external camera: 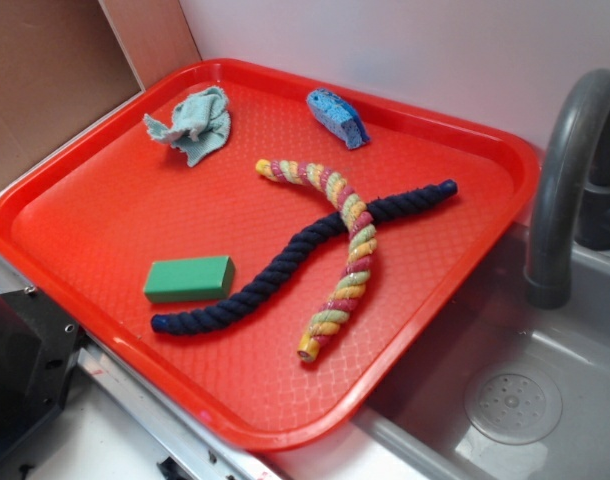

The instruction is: Grab the multicolored rope.

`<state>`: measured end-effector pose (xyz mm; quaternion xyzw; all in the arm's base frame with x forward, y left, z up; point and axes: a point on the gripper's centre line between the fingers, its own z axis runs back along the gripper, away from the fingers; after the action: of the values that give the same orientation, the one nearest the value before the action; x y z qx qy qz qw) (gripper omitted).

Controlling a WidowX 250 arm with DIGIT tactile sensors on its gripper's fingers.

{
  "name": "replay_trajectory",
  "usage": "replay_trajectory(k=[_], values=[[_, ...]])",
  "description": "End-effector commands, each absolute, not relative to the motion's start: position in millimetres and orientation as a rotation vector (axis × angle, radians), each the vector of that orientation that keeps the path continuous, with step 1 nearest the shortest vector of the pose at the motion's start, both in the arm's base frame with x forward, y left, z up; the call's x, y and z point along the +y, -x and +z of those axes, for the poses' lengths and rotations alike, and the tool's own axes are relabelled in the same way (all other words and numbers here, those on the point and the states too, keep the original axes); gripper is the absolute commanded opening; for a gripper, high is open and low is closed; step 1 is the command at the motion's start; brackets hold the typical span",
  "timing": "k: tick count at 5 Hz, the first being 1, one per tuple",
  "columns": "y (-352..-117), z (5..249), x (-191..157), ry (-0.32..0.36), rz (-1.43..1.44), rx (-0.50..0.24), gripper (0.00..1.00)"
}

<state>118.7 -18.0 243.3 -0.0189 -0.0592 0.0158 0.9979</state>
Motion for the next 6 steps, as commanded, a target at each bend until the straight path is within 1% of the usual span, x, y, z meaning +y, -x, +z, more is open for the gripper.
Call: replay_trajectory(k=[1,2,3,4,5,6], values=[[-119,243,-18,0.038,0.032,-0.119,1.00],[-126,230,-35,0.055,0.208,-0.121,1.00],[-136,215,-59,0.074,0.363,-0.180,1.00],[-150,202,-76,0.078,0.428,-0.206,1.00],[-173,179,-98,0.065,0.468,-0.198,1.00],[-193,159,-107,0.048,0.546,-0.188,1.00]])
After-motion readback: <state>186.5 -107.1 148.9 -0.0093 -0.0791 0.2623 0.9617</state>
